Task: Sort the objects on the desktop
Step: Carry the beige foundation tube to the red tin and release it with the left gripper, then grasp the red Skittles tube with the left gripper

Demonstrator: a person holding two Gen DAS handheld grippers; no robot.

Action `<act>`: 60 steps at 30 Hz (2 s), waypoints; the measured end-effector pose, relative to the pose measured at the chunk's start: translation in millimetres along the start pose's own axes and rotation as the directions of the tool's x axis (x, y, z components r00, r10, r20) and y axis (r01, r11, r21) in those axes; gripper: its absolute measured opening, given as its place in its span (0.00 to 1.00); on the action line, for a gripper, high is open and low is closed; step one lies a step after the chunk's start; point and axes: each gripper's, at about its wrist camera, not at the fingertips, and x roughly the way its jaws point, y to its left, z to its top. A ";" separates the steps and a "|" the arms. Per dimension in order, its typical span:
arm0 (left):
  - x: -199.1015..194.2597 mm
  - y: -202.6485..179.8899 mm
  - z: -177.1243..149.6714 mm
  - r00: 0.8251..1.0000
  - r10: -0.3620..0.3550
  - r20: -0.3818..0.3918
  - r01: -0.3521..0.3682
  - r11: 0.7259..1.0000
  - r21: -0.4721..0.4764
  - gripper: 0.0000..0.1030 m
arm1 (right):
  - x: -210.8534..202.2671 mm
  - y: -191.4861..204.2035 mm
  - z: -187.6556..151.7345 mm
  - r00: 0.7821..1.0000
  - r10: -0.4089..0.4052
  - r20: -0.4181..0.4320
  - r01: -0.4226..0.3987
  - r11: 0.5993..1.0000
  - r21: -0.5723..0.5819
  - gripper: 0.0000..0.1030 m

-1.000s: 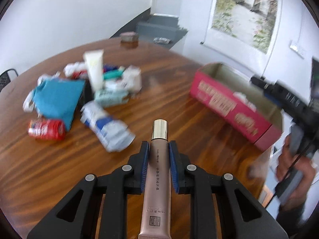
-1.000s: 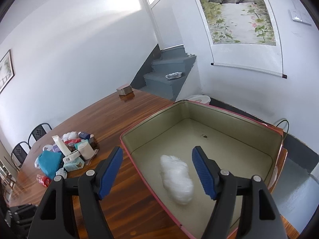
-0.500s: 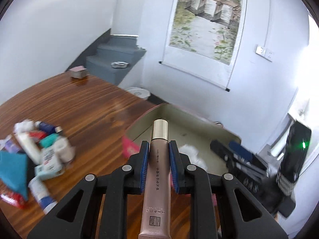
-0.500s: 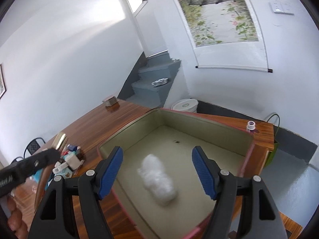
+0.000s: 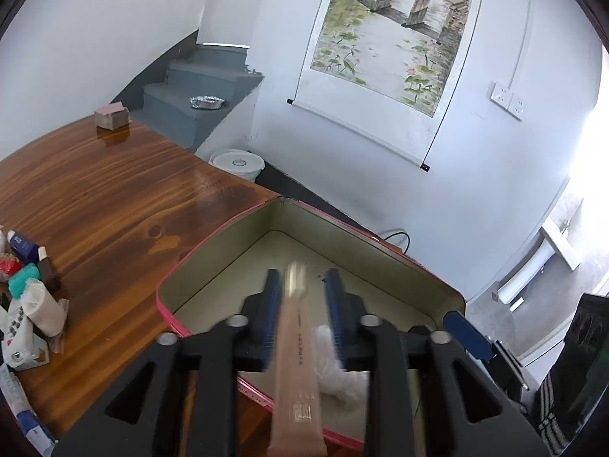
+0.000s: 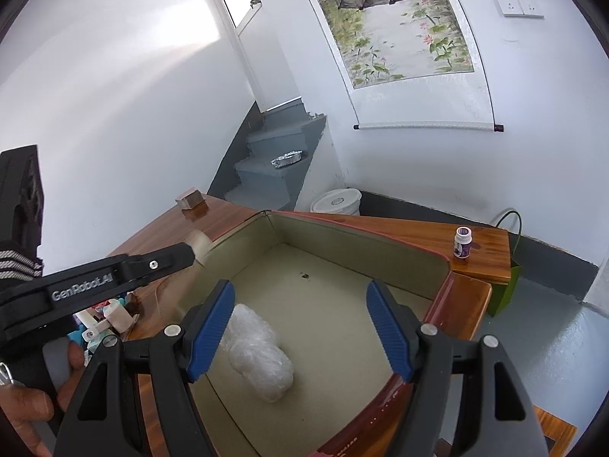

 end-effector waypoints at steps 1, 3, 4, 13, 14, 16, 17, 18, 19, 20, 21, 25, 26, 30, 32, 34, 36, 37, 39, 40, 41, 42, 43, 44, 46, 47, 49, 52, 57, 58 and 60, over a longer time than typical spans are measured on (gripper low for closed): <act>-1.7 2.0 0.0 1.000 -0.005 0.008 0.005 1.000 -0.013 0.53 | 0.3 1.4 -0.4 1.000 0.000 -0.001 0.000 1.000 -0.003 0.74; -7.2 6.1 -0.3 0.999 0.003 0.040 -0.002 1.000 -0.030 0.61 | 0.5 3.7 -1.8 1.000 0.001 -0.005 -0.001 1.000 -0.009 0.74; -10.5 8.4 -1.0 0.999 0.013 0.048 -0.011 0.999 -0.034 0.62 | 1.0 4.8 -2.3 1.000 0.001 -0.006 -0.001 1.000 -0.011 0.74; -33.1 27.0 -13.3 0.992 0.114 0.052 -0.112 0.993 -0.041 0.62 | -0.5 24.4 -7.9 0.999 0.027 -0.024 -0.028 0.998 -0.049 0.74; -35.6 28.9 -15.0 0.991 0.127 0.051 -0.125 0.991 -0.039 0.62 | -0.4 26.5 -8.3 0.999 0.030 -0.025 -0.032 0.998 -0.053 0.74; -41.2 33.5 -18.0 0.987 0.151 0.056 -0.149 0.988 -0.040 0.62 | -1.8 31.3 -9.1 0.999 0.038 -0.026 -0.040 0.997 -0.063 0.74; -44.3 35.5 -19.1 0.985 0.163 0.059 -0.161 0.986 -0.041 0.62 | -3.3 34.9 -10.1 0.999 0.044 -0.026 -0.046 0.996 -0.071 0.74; -48.8 38.7 -20.8 0.982 0.177 0.063 -0.175 0.984 -0.044 0.62 | -3.8 36.9 -10.4 0.999 0.047 -0.027 -0.049 0.996 -0.074 0.74; -51.9 41.3 -22.4 0.981 0.185 0.065 -0.182 0.982 -0.047 0.62 | -5.0 40.5 -11.4 0.998 0.054 -0.029 -0.056 0.995 -0.082 0.74; -55.8 44.6 -23.9 0.979 0.194 0.068 -0.190 0.980 -0.052 0.62 | -5.7 43.4 -12.3 0.998 0.059 -0.031 -0.062 0.994 -0.087 0.74; -59.9 47.9 -25.6 0.976 0.205 0.070 -0.201 0.978 -0.058 0.62 | -5.8 45.5 -12.5 0.997 0.063 -0.033 -0.066 0.994 -0.091 0.74; -75.5 61.0 -31.7 0.966 0.247 0.076 -0.241 0.967 -0.076 0.62 | -7.4 60.4 -16.6 0.995 0.093 -0.046 -0.098 0.987 -0.123 0.74; -79.0 63.9 -33.5 0.962 0.262 0.077 -0.255 0.963 -0.081 0.62 | -7.8 64.5 -17.9 0.994 0.103 -0.049 -0.108 0.985 -0.132 0.74; -96.3 80.4 -42.7 0.947 0.310 0.082 -0.303 0.948 -0.096 0.62 | -7.8 84.5 -23.8 0.987 0.142 -0.071 -0.152 0.973 -0.173 0.74; -103.9 90.0 -47.4 0.941 0.330 0.078 -0.321 0.941 -0.109 0.62 | -8.7 95.7 -28.9 0.984 0.161 -0.083 -0.174 0.966 -0.192 0.74; -112.8 102.7 -53.7 0.931 0.357 0.072 -0.347 0.929 -0.126 0.62 | -7.7 106.1 -34.0 0.977 0.184 -0.103 -0.203 0.956 -0.211 0.74; -120.5 115.2 -60.0 0.921 0.384 0.064 -0.373 0.917 -0.140 0.62 | -5.4 113.4 -38.3 0.969 0.211 -0.132 -0.236 0.948 -0.214 0.74; -124.5 122.4 -63.8 0.915 0.400 0.058 -0.389 0.910 -0.145 0.62 | -4.3 115.7 -40.6 0.965 0.220 -0.144 -0.247 0.945 -0.214 0.74; -132.0 135.4 -71.2 0.900 0.433 0.048 -0.422 0.893 -0.157 0.62 | -3.8 121.7 -46.6 0.959 0.231 -0.166 -0.264 0.939 -0.220 0.74; -136.8 143.6 -75.6 0.891 0.453 0.042 -0.440 0.882 -0.170 0.62 | -2.8 125.9 -49.6 0.956 0.233 -0.177 -0.270 0.935 -0.229 0.74; -141.0 150.9 -79.0 0.884 0.466 0.038 -0.452 0.873 -0.185 0.62 | -3.7 128.9 -52.5 0.955 0.235 -0.184 -0.274 0.933 -0.234 0.74; -145.7 159.9 -83.8 0.878 0.478 0.030 -0.462 0.862 -0.207 0.62 | -3.2 132.1 -55.0 0.952 0.237 -0.192 -0.280 0.929 -0.242 0.74; -149.9 169.1 -88.3 0.874 0.486 0.020 -0.470 0.853 -0.229 0.62 | -2.7 135.4 -56.8 0.951 0.238 -0.199 -0.284 0.926 -0.248 0.74; -153.0 178.0 -92.6 0.869 0.494 0.009 -0.477 0.843 -0.249 0.62 | -1.7 137.0 -57.3 0.949 0.239 -0.205 -0.287 0.924 -0.252 0.74; -159.9 196.7 -101.9 0.856 0.516 -0.015 -0.498 0.818 -0.288 0.62 | 0.1 143.2 -59.4 0.945 0.244 -0.219 -0.297 0.919 -0.259 0.74; -162.1 203.7 -105.5 0.849 0.527 -0.024 -0.509 0.806 -0.303 0.62 | 1.1 146.3 -61.2 0.942 0.248 -0.227 -0.305 0.916 -0.261 0.74; -165.9 218.3 -112.1 0.833 0.551 -0.043 -0.532 0.777 -0.338 0.62 | 2.8 152.7 -64.3 0.938 0.252 -0.238 -0.313 0.911 -0.269 0.74; -168.4 237.3 -120.9 0.819 0.570 -0.071 -0.551 0.744 -0.378 0.62 | 4.7 160.5 -69.3 0.932 0.257 -0.256 -0.327 0.902 -0.283 0.74; -161.5 251.7 -129.3 0.798 0.592 -0.108 -0.581 0.710 -0.399 0.62 | 9.0 166.3 -75.9 0.923 0.264 -0.279 -0.343 0.892 -0.293 0.76; -159.1 253.8 -130.7 0.795 0.596 -0.116 -0.586 0.705 -0.399 0.62 | 10.8 166.4 -77.0 0.921 0.265 -0.286 -0.348 0.891 -0.292 0.76; -155.1 258.5 -132.5 0.789 0.600 -0.132 -0.596 0.697 -0.398 0.62 | 12.7 167.6 -79.0 0.918 0.267 -0.294 -0.352 0.890 -0.291 0.76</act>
